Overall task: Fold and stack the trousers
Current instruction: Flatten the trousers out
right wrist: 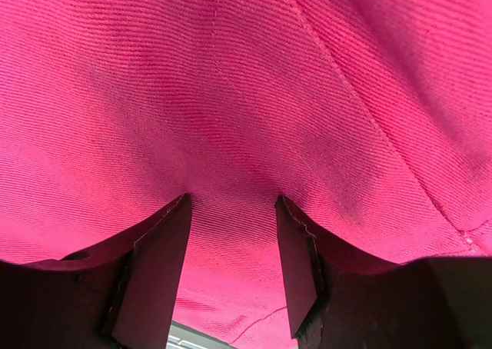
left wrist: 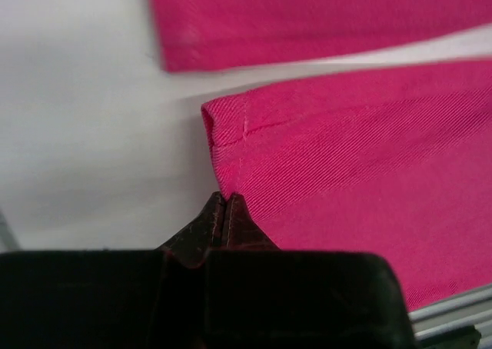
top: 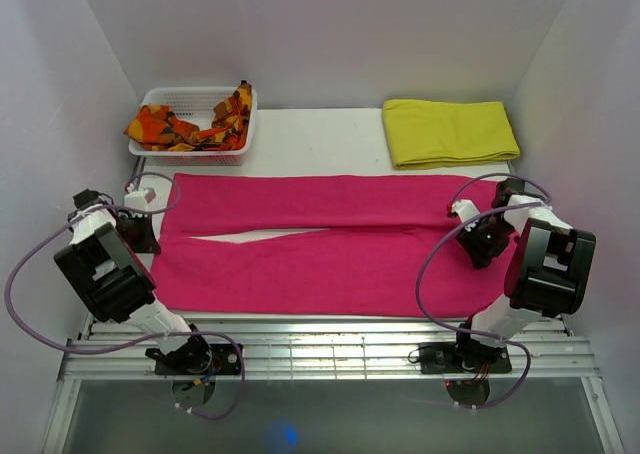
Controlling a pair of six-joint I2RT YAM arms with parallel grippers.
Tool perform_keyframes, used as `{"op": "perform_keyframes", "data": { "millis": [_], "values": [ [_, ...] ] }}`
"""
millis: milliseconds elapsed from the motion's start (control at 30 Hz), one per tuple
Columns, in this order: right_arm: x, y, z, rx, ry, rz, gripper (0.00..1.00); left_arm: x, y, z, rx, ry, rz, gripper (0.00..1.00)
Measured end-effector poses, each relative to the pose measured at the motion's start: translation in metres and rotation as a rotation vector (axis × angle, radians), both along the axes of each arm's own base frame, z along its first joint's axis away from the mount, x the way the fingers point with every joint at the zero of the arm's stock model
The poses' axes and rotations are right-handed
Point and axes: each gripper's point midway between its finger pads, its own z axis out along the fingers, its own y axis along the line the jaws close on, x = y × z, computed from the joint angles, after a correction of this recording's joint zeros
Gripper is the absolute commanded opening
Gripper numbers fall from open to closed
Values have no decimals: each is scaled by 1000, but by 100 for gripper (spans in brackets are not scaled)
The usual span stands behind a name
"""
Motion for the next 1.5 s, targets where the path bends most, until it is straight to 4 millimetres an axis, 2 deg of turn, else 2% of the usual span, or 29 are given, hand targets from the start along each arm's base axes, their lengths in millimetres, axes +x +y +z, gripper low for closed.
{"op": "perform_keyframes", "data": {
  "millis": [133,167,200,233,267,367,600,700,733,833,933,1033,1067,1133,1200,1300,1333,1367,1433,1500],
  "values": [
    [6,-13,0,-12,-15,-49,54,25,11,41,73,-171,88,0],
    [8,-16,0,-13,-19,-57,54,28,9,52,93,-211,97,24],
    [8,-17,-1,-11,-20,-63,55,29,8,60,124,-244,95,40],
    [8,-18,-1,-10,-21,-68,55,30,6,66,155,-262,86,71],
    [9,-20,0,-14,-22,-71,55,33,6,70,187,-273,78,98],
    [10,-25,0,-22,-25,-84,55,37,3,70,206,-278,61,98],
    [12,-33,1,-44,-24,-96,55,25,5,59,217,-232,78,98],
    [12,-36,1,-47,-24,-101,55,18,10,54,199,-204,102,92],
    [12,-37,1,-47,-23,-106,55,15,12,50,186,-185,112,85],
    [11,-43,2,-51,-25,-122,56,5,13,30,111,-104,128,77],
    [11,-43,3,-41,-21,-122,58,-6,6,10,29,-25,131,80],
    [10,-33,13,16,-6,-101,62,-5,-4,14,-22,-39,109,94],
    [13,-27,21,52,-6,-91,63,-1,-6,20,-36,-60,98,98],
    [26,-20,41,109,-50,-75,64,16,-5,41,-44,-124,68,98],
    [45,-10,73,175,-132,-70,65,42,2,72,-19,-218,30,98],
    [83,-4,124,231,-294,-79,62,97,8,123,33,-387,-56,96],
    [94,-4,140,246,-343,-88,60,114,5,133,38,-426,-85,88],
    [105,-4,153,258,-383,-98,59,128,-1,138,30,-448,-108,80],
    [122,-3,167,279,-414,-119,53,155,-15,134,5,-470,-149,62],
    [139,-7,165,286,-416,-149,50,176,-29,117,-41,-454,-158,61]
  ]
}}
